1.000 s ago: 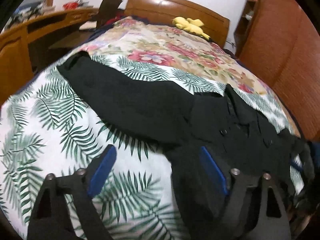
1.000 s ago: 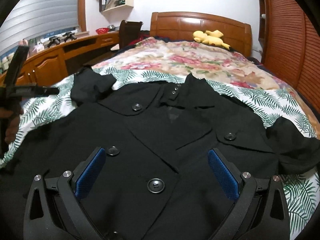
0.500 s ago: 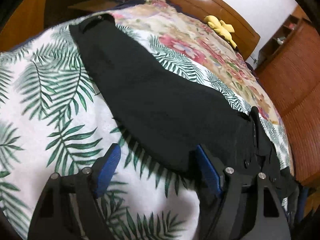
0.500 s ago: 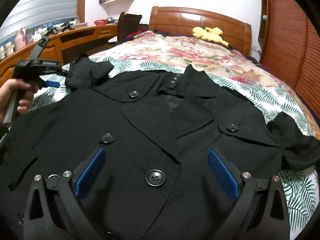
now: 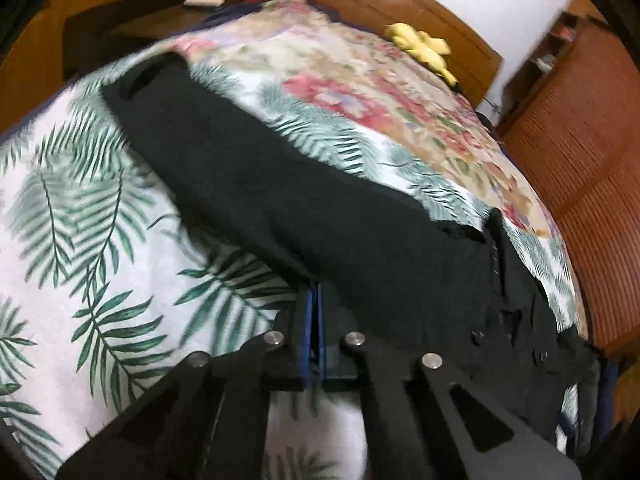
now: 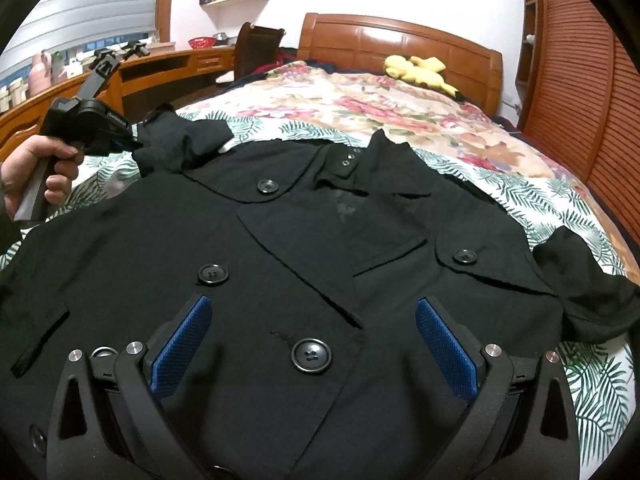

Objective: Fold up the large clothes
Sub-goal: 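Lift the held sleeve with the left gripper and lay it across the coat front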

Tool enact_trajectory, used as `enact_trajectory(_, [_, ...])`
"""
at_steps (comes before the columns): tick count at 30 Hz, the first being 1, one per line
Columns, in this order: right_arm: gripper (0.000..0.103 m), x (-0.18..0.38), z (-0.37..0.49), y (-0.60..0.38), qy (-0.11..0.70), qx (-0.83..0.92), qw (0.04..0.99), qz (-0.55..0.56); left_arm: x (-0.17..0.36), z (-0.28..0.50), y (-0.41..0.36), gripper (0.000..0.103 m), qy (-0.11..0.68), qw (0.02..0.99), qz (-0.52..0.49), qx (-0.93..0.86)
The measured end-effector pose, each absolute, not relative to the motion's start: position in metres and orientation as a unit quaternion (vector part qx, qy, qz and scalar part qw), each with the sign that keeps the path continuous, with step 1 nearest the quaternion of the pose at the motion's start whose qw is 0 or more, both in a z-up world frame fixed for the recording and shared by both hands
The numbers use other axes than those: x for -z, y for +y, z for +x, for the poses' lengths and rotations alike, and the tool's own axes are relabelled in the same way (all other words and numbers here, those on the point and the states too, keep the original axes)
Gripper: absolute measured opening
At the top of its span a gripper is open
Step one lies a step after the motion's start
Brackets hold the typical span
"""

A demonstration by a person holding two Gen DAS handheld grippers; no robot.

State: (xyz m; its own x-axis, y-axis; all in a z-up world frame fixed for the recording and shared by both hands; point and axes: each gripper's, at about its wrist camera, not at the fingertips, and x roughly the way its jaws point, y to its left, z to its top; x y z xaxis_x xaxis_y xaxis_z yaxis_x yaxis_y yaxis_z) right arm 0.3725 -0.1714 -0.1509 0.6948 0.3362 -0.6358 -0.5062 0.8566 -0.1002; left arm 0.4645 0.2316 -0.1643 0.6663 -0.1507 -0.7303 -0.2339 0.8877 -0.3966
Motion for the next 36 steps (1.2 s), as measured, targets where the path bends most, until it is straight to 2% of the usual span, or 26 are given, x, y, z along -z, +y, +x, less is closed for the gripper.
enact_trajectory(10, [0.103,0.135,0.362,-0.189,0.299,-0.216,0.919,-0.14,0.097,0.422,0.123,0.0,0.393,0.907,-0.133,0.074])
enact_trajectory(16, [0.103,0.128,0.354,-0.199,0.287,-0.211,0.923,-0.147,0.101,0.404,0.08,0.0,0.415,0.904,-0.078,0.071])
enact_trajectory(23, [0.103,0.126,0.35,-0.201,0.28,-0.209,0.925,-0.146,0.106,0.401,0.085,0.0,0.415,0.906,-0.058,0.055])
enact_trajectory(26, [0.103,0.126,0.35,-0.201,0.279,-0.209,0.926,-0.147,0.102,0.4,0.089,0.006,0.409,0.908,-0.06,0.061])
enact_trajectory(31, [0.103,0.129,0.351,-0.196,0.279,-0.208,0.925,-0.152,0.094,0.39,0.099,0.029,0.383,0.92,-0.065,0.058])
enact_trajectory(34, [0.103,0.13,0.35,-0.195,0.279,-0.209,0.924,-0.155,0.089,0.386,0.11,0.037,0.369,0.925,-0.07,0.055])
enact_trajectory(36, [0.103,0.131,0.35,-0.194,0.28,-0.208,0.924,-0.16,0.094,0.39,0.12,0.038,0.373,0.924,-0.07,0.04])
